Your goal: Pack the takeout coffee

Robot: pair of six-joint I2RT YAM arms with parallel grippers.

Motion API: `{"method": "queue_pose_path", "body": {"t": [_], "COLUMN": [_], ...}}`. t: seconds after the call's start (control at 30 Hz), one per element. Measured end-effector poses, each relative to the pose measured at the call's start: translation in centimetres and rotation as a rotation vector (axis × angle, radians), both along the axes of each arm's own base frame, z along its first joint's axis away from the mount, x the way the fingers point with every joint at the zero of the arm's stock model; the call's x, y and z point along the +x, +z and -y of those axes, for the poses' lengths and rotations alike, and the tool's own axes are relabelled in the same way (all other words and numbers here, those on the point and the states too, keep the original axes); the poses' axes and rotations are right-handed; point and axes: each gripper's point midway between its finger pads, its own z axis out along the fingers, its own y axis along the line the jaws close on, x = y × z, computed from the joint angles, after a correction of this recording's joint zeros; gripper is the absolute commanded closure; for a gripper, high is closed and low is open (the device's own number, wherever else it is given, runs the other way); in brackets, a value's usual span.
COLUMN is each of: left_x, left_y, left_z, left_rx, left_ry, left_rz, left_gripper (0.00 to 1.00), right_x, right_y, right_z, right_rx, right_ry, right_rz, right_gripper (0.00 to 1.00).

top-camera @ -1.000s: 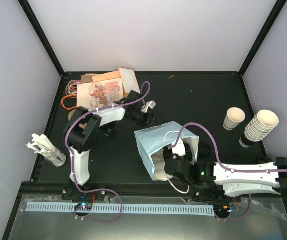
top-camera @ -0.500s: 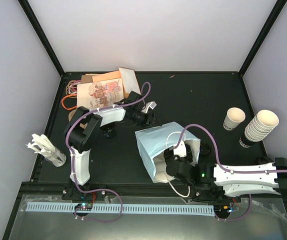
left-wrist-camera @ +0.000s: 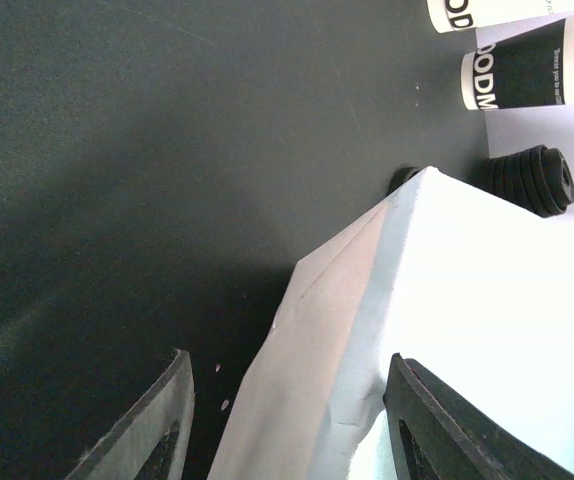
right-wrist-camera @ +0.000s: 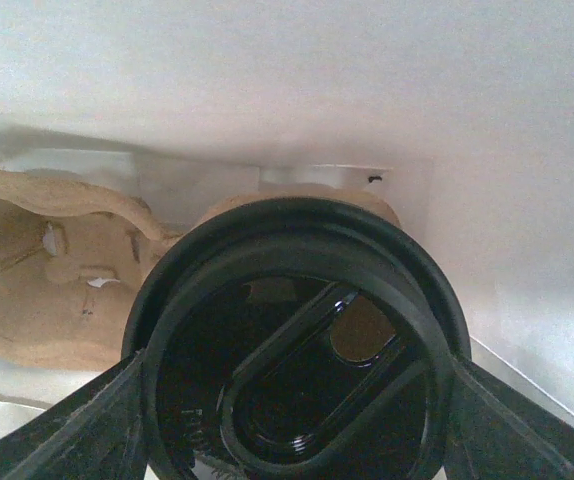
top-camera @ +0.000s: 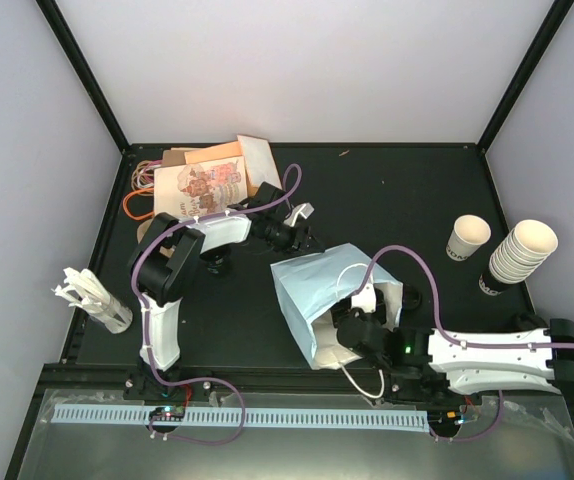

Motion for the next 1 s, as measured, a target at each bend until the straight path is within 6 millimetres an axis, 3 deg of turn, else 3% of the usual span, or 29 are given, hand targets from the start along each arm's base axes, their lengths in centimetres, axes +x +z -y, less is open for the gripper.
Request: {"method": "queue_pose_path", "body": {"t": [0.23,0.4,0.63,0.8,1.0], "left_x": [-0.1,-0.2,0.2,0.7,1.5], "left_y": [0.1,0.0,0.1,-0.1,-0.2], "left_z": [0.1,0.0,-0.6,-1.4,-2.2], "left_rx": [-0.007,-0.004,0.012,0.050,0.086], "left_ry": [-0.006,-0.007,0.003,0.017,0.034], "left_rz": [-0.006,-0.015,-0.029,-0.021,-0.003], "left_gripper": [0.43,0.32,0.24,0.13,0.14], "right_x": [0.2,0.3,0.3,0.4,1.0], "right_y": [-0.2,0.1,1.8,3.0,4.5], "right_z": [-0.3,-0.4,-0.4,-0.5,-0.7], "right_rx": [-0.017,-0.056,-0.079,-0.088,-0.094], "right_ry": [-0.002,0.023,0.058,0.064,0.054], "right_rz": [0.002,0.023,0.070,0.082,0.062], "right_gripper": [0.47,0.47,0.47,0.47,0.48]}}
